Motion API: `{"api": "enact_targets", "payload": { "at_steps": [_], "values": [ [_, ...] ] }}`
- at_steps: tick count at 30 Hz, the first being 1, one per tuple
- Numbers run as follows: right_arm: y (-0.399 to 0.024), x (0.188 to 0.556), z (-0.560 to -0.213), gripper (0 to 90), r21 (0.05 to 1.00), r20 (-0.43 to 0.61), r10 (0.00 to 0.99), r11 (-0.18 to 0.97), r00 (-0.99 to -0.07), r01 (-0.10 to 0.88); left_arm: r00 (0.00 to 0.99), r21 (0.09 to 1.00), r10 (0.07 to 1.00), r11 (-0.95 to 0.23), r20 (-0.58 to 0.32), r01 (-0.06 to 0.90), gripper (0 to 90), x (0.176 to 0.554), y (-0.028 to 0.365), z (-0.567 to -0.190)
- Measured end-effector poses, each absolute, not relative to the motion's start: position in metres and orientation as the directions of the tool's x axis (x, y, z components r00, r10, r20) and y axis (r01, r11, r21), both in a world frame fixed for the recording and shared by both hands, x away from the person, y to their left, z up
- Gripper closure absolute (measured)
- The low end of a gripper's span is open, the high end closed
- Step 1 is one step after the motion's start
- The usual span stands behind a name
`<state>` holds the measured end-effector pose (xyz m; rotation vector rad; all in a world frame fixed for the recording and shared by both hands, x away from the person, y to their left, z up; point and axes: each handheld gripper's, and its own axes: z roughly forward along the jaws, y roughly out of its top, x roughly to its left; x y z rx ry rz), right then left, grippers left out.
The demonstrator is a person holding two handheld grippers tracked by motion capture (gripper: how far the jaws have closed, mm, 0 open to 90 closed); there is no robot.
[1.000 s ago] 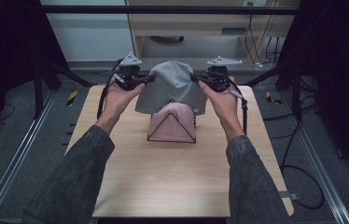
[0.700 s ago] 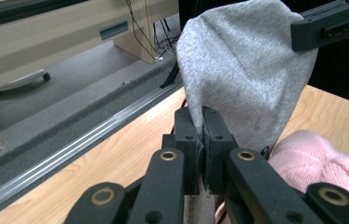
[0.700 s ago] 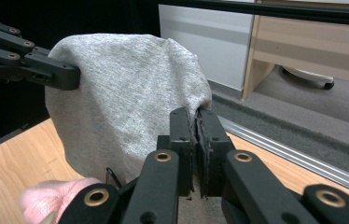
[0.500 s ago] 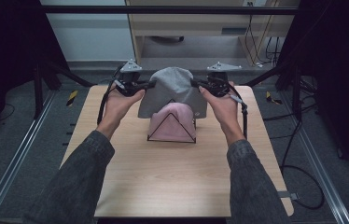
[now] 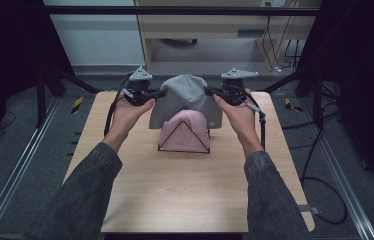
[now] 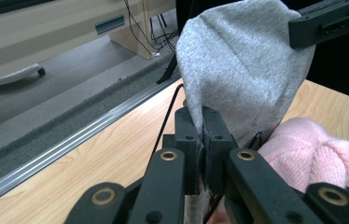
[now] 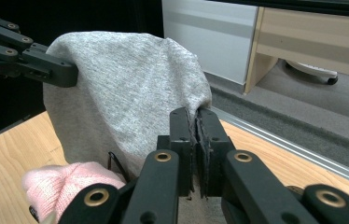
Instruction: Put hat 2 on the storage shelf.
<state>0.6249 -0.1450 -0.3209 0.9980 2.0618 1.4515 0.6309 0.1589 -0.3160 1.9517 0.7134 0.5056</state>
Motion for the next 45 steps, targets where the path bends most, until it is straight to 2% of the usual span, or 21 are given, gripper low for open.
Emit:
{"api": "enact_targets", "payload": {
  "at_steps": [4, 25, 45],
  "values": [
    [-0.143, 0.625, -0.324, 86.4, 0.926, 0.054, 0.756, 0.207, -0.653, 0.316, 0.741, 0.882, 0.669, -0.386, 0.066, 0.27, 87.0, 0.631, 0.16, -0.319],
    [-0.136, 0.624, -0.359, 86.4, 0.898, 0.058, 0.757, 0.246, -0.651, 0.366, 0.727, 0.85, 0.686, -0.401, 0.031, 0.343, 87.0, 0.634, 0.163, -0.355],
    [-0.137, 0.622, -0.37, 86.1, 0.883, 0.06, 0.758, 0.263, -0.649, 0.389, 0.728, 0.826, 0.684, -0.429, 0.033, 0.366, 87.0, 0.632, 0.163, -0.371]
  ]
}}
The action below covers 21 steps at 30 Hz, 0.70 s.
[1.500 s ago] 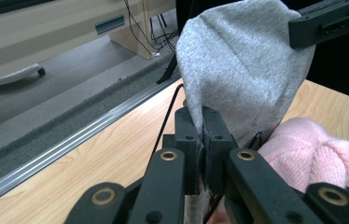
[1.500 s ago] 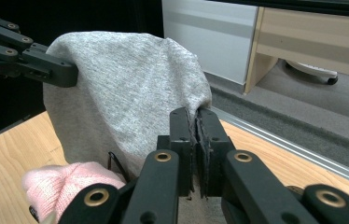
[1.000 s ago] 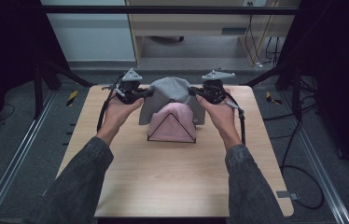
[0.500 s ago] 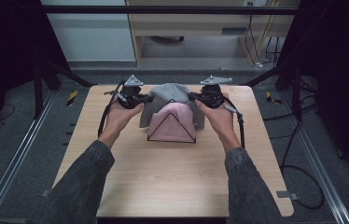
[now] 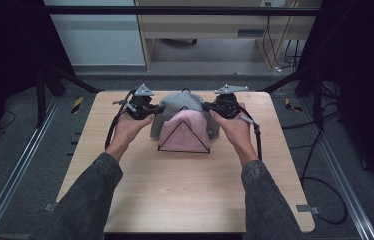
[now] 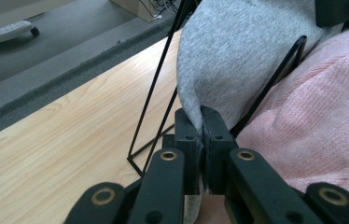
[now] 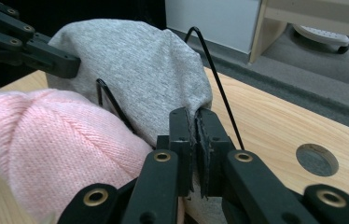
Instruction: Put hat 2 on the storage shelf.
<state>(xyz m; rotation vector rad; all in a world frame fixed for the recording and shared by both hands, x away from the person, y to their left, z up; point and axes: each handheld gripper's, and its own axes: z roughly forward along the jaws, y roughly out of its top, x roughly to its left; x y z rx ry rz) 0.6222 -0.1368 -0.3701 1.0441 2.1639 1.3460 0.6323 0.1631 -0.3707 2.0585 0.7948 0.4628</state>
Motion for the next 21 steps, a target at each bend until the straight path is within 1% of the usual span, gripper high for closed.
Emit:
{"api": "enact_targets", "payload": {
  "at_steps": [8, 21],
  "values": [
    [-0.137, 0.624, -0.372, 86.0, 0.877, 0.066, 0.765, 0.262, -0.641, 0.403, 0.719, 0.817, 0.693, -0.439, 0.045, 0.373, 87.0, 0.633, 0.162, -0.375],
    [-0.136, 0.62, -0.372, 85.2, 0.869, 0.05, 0.754, 0.29, -0.654, 0.402, 0.719, 0.8, 0.694, -0.45, 0.034, 0.396, 86.9, 0.632, 0.165, -0.386]
  ]
}}
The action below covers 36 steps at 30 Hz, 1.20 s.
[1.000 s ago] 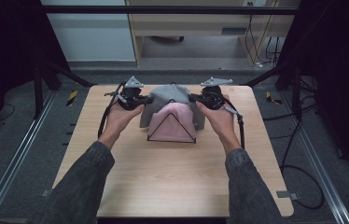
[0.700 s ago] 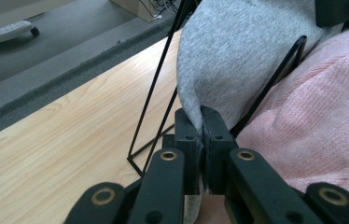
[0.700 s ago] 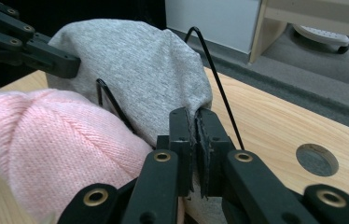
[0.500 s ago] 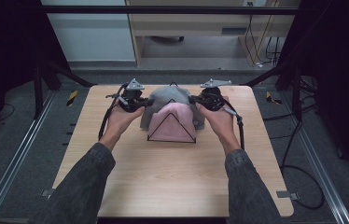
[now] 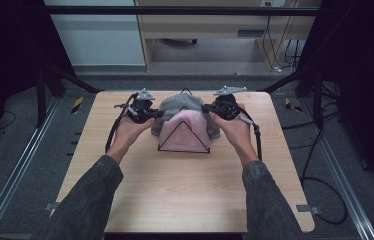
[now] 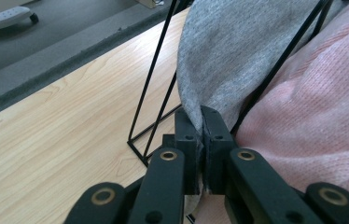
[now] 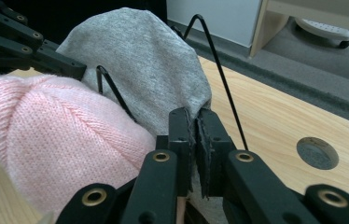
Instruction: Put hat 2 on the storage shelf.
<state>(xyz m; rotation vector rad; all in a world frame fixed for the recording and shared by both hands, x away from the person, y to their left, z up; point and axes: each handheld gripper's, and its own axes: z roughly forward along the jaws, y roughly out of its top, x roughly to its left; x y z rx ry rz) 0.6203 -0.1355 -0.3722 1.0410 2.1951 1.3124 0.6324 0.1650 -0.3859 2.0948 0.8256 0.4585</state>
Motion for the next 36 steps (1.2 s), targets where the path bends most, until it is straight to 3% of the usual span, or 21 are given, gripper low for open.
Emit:
{"api": "enact_targets", "payload": {
  "at_steps": [12, 16, 26, 36],
  "values": [
    [-0.14, 0.617, -0.371, 75.0, 0.864, 0.052, 0.763, 0.289, -0.644, 0.412, 0.72, 0.811, 0.694, -0.431, 0.018, 0.395, 83.7, 0.626, 0.166, -0.39],
    [-0.142, 0.615, -0.371, 67.6, 0.863, 0.055, 0.776, 0.28, -0.629, 0.421, 0.71, 0.81, 0.704, -0.424, 0.014, 0.405, 76.4, 0.626, 0.168, -0.389],
    [-0.15, 0.609, -0.366, 60.4, 0.871, 0.057, 0.789, 0.261, -0.612, 0.417, 0.695, 0.824, 0.717, -0.417, 0.04, 0.383, 65.5, 0.618, 0.169, -0.382],
    [-0.151, 0.6, -0.356, 50.9, 0.882, 0.04, 0.791, 0.26, -0.611, 0.394, 0.671, 0.821, 0.741, -0.403, 0.034, 0.403, 38.1, 0.607, 0.175, -0.372]
  ]
}}
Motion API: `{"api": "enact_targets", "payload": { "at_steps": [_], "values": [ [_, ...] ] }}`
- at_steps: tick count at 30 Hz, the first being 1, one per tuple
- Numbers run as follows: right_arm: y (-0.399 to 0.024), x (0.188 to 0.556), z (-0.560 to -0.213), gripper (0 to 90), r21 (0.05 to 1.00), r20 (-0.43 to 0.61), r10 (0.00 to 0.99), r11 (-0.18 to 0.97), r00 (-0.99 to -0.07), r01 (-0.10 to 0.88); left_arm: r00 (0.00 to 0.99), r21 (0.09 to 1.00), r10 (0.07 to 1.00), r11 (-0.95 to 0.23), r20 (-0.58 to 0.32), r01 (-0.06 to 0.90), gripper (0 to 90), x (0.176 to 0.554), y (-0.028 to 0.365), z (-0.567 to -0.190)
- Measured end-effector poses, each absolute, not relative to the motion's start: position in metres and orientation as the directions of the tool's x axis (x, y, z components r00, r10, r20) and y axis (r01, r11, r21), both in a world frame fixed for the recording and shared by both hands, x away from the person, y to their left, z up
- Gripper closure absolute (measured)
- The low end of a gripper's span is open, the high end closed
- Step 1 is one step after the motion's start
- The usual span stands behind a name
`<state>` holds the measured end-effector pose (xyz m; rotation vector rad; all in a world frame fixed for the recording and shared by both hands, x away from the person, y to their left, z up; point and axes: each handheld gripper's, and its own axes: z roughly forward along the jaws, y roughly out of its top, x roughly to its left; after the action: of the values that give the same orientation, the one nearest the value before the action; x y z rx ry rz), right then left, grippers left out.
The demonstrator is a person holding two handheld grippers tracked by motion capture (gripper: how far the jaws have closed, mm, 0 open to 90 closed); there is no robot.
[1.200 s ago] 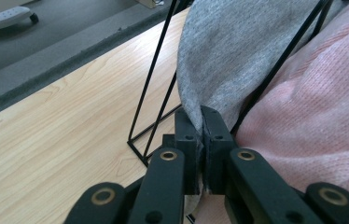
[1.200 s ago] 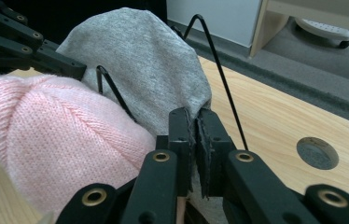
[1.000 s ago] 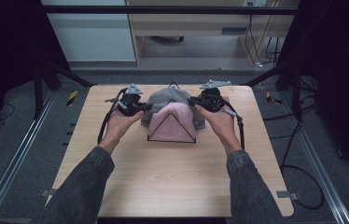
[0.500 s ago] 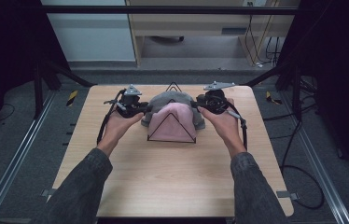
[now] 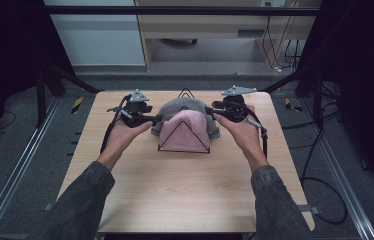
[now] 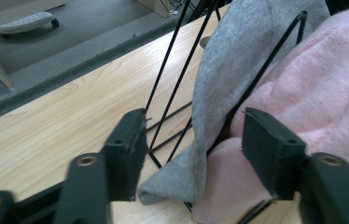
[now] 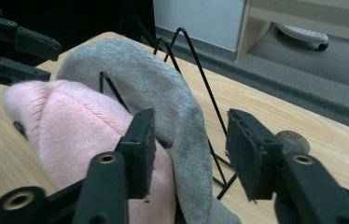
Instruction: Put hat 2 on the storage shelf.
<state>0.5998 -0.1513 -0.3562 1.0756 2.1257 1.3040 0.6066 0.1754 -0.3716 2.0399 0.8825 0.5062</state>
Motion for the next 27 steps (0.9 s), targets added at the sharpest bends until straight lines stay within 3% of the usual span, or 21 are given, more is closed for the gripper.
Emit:
{"api": "enact_targets", "payload": {
  "at_steps": [4, 7, 11, 19, 27],
  "values": [
    [-0.151, 0.593, -0.354, 46.2, 0.889, 0.034, 0.792, 0.255, -0.609, 0.382, 0.67, 0.818, 0.742, -0.401, 0.026, 0.412, 28.0, 0.596, 0.179, -0.368],
    [-0.151, 0.584, -0.349, 36.1, 0.891, 0.018, 0.796, 0.262, -0.605, 0.371, 0.684, 0.81, 0.729, -0.415, 0.025, 0.413, 14.4, 0.584, 0.184, -0.365],
    [-0.152, 0.573, -0.342, 26.8, 0.893, 0.005, 0.795, 0.27, -0.607, 0.36, 0.703, 0.808, 0.71, -0.435, 0.035, 0.399, 7.0, 0.565, 0.192, -0.365],
    [-0.169, 0.537, -0.343, 13.9, 0.887, -0.012, 0.804, 0.283, -0.595, 0.364, 0.734, 0.785, 0.677, -0.482, 0.052, 0.39, 4.3, 0.525, 0.214, -0.388],
    [-0.189, 0.51, -0.374, 9.9, 0.859, -0.019, 0.811, 0.312, -0.584, 0.405, 0.749, 0.734, 0.662, -0.522, 0.027, 0.435, 5.4, 0.497, 0.232, -0.427]
  ]
}}
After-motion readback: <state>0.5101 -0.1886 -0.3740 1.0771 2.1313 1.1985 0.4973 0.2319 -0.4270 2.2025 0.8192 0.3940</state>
